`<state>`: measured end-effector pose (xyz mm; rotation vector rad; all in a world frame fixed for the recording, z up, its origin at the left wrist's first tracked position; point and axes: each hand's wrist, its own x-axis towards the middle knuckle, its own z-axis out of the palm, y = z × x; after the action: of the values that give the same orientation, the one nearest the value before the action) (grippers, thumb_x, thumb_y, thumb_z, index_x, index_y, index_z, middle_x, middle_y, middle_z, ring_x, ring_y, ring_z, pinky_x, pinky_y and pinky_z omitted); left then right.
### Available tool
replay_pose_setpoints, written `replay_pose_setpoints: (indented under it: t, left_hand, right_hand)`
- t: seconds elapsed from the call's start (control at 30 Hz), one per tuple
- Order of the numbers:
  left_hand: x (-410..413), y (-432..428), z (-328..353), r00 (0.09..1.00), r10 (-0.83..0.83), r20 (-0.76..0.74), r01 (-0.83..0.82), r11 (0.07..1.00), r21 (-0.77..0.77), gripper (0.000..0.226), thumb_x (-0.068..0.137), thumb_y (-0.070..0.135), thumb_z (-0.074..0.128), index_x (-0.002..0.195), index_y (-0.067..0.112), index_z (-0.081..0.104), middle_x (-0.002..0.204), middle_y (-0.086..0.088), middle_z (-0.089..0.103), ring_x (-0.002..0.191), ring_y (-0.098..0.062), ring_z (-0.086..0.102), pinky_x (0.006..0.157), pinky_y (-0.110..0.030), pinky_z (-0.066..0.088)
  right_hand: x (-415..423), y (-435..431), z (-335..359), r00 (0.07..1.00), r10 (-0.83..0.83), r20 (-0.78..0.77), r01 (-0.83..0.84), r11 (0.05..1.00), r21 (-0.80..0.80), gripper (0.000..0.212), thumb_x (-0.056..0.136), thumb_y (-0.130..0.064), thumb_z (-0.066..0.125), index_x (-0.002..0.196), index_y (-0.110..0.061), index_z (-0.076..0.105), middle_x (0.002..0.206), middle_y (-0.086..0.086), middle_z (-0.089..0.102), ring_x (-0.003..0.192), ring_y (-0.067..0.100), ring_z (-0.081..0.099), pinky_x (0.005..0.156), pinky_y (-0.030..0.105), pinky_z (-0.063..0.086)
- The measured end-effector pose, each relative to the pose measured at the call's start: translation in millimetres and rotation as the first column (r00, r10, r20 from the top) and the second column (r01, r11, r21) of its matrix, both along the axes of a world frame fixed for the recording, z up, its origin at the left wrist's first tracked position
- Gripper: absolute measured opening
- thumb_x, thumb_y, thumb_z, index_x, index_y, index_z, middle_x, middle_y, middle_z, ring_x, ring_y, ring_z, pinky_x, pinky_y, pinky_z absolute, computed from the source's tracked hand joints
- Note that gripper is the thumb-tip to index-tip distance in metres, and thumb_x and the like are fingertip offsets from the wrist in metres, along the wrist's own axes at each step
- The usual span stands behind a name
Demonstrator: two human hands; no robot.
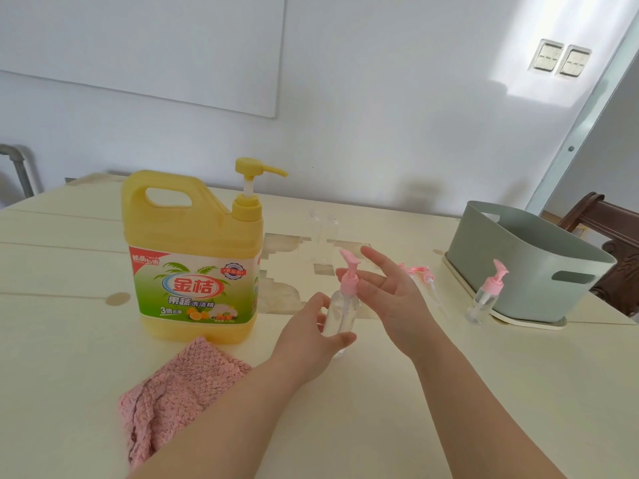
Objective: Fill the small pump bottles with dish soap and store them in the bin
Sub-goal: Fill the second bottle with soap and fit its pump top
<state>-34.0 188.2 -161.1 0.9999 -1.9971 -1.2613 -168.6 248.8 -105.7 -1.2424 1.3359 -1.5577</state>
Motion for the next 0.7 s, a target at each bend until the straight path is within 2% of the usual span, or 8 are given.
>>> replay_pose_setpoints:
  t: [0.17, 0.27, 0.33, 0.4, 0.5, 0.57, 0.63, 0.7]
  left_hand:
    - [0.5, -0.8, -1.1, 1.000, -0.010, -0.003, 0.010, 1.000, -0.001, 0.038, 0.076, 0.037, 0.073, 0.102, 0.031, 0.046, 0.102, 0.007, 0.062, 0.093, -0.012, 0.060, 0.082, -0.034, 0.051]
    - [0.5, -1.1, -0.7, 1.000, -0.006, 0.005, 0.006, 1.000, -0.009, 0.039, 0.076, 0.039, 0.073, 0.103, 0.032, 0.045, 0.103, 0.007, 0.061, 0.094, -0.013, 0.060, 0.083, -0.034, 0.052]
    - [0.4, -0.9, 0.0, 1.000, -0.004, 0.011, 0.004, 1.000, -0.013, 0.040, 0.076, 0.040, 0.072, 0.105, 0.031, 0.045, 0.103, 0.007, 0.061, 0.094, -0.013, 0.060, 0.082, -0.032, 0.051]
    - [0.0, -1.0, -0.1, 1.000, -0.005, 0.012, 0.005, 1.000, -0.013, 0.040, 0.076, 0.039, 0.072, 0.104, 0.031, 0.045, 0.103, 0.008, 0.061, 0.094, -0.012, 0.060, 0.082, -0.031, 0.051]
    - [-0.6, -2.0, -1.1, 1.000, -0.005, 0.010, 0.005, 1.000, -0.016, 0.039, 0.076, 0.039, 0.072, 0.102, 0.032, 0.044, 0.101, 0.010, 0.061, 0.092, -0.010, 0.060, 0.082, -0.032, 0.051]
    - [-0.7, -2.8, -2.4, 1.000, -0.009, 0.004, 0.009, 1.000, -0.011, 0.038, 0.076, 0.039, 0.073, 0.100, 0.032, 0.045, 0.099, 0.010, 0.062, 0.091, -0.009, 0.060, 0.081, -0.033, 0.051]
    - [-0.2, -3.3, -3.0, 1.000, -0.017, 0.002, 0.017, 1.000, -0.006, 0.038, 0.075, 0.039, 0.073, 0.100, 0.032, 0.045, 0.099, 0.009, 0.062, 0.091, -0.010, 0.060, 0.081, -0.033, 0.052]
    - [0.3, -4.0, -2.3, 1.000, -0.022, 0.002, 0.022, 1.000, -0.003, 0.038, 0.075, 0.039, 0.073, 0.101, 0.031, 0.046, 0.099, 0.008, 0.063, 0.091, -0.010, 0.061, 0.078, -0.031, 0.051]
  right_hand:
    - [-1.5, -4.1, 1.2, 1.000, -0.016, -0.015, 0.016, 1.000, -0.009, 0.065, 0.073, -0.009, 0.079, 0.130, -0.019, 0.050, 0.094, -0.001, 0.067, 0.090, 0.012, 0.065, 0.079, 0.026, 0.052]
    - [-2.8, -4.8, 2.0, 0.996, 0.056, 0.067, -0.056, 0.998, -0.006, 0.060, 0.079, -0.015, 0.075, 0.133, -0.016, 0.049, 0.112, 0.003, 0.070, 0.106, 0.017, 0.066, 0.091, 0.032, 0.052]
    - [-2.1, -2.6, 3.9, 0.994, 0.079, 0.074, -0.079, 0.997, -0.010, 0.055, 0.083, -0.018, 0.067, 0.135, -0.014, 0.048, 0.115, 0.007, 0.071, 0.113, 0.020, 0.064, 0.098, 0.035, 0.049]
    - [-1.2, -2.7, 6.1, 0.999, 0.034, 0.001, -0.034, 0.999, -0.013, 0.052, 0.081, -0.021, 0.065, 0.131, -0.016, 0.052, 0.106, 0.008, 0.073, 0.105, 0.018, 0.067, 0.095, 0.032, 0.050]
    - [-0.9, -5.8, 7.6, 0.995, -0.050, -0.091, 0.046, 0.998, -0.041, 0.055, 0.072, -0.021, 0.081, 0.122, -0.017, 0.059, 0.091, 0.007, 0.073, 0.094, 0.017, 0.067, 0.087, 0.032, 0.048]
    - [-1.9, -6.3, 7.3, 0.991, -0.012, -0.133, 0.007, 0.999, -0.043, 0.054, 0.073, -0.016, 0.080, 0.123, -0.013, 0.057, 0.098, 0.005, 0.073, 0.097, 0.015, 0.065, 0.085, 0.029, 0.049]
    - [0.3, -2.9, 9.3, 0.992, 0.065, -0.110, -0.066, 0.998, -0.007, 0.051, 0.081, -0.008, 0.073, 0.128, -0.011, 0.053, 0.104, 0.003, 0.074, 0.102, 0.012, 0.064, 0.085, 0.025, 0.051]
    - [2.6, -1.1, 11.4, 0.990, 0.074, -0.118, -0.069, 0.997, 0.039, 0.054, 0.085, -0.006, 0.067, 0.134, -0.012, 0.048, 0.105, 0.001, 0.074, 0.104, 0.010, 0.066, 0.089, 0.025, 0.051]
